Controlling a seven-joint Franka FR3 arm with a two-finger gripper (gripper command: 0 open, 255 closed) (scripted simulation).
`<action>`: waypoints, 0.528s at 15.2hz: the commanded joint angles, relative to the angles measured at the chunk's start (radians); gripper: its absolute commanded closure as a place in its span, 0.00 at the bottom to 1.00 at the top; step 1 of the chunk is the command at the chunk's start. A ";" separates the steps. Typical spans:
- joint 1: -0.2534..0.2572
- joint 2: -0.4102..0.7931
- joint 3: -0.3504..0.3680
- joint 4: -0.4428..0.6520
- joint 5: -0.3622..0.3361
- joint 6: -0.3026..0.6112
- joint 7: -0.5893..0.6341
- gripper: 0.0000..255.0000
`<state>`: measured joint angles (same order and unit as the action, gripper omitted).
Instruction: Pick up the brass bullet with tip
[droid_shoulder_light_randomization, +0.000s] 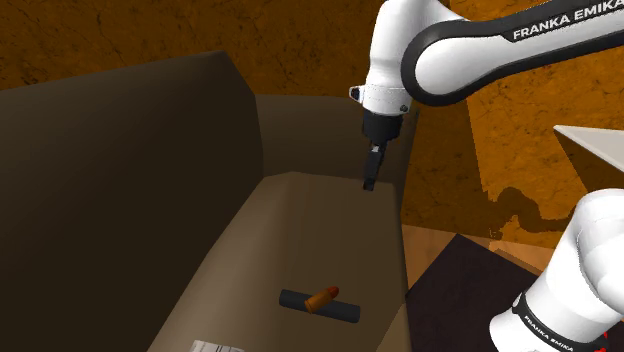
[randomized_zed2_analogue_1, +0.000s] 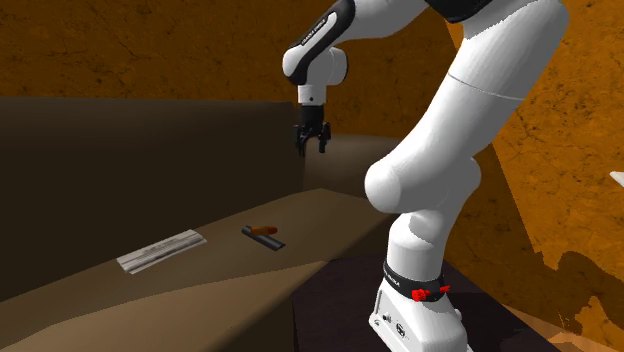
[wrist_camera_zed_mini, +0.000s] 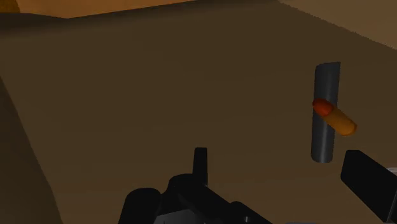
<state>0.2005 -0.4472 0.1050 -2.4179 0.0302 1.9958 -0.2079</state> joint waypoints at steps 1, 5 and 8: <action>0.025 0.043 0.008 -0.016 0.002 0.057 -0.054 0.00; 0.075 0.139 0.034 -0.029 0.005 0.159 -0.146 0.00; 0.110 0.212 0.056 -0.035 0.003 0.234 -0.213 0.00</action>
<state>0.3003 -0.2634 0.1558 -2.4553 0.0353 2.2042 -0.3935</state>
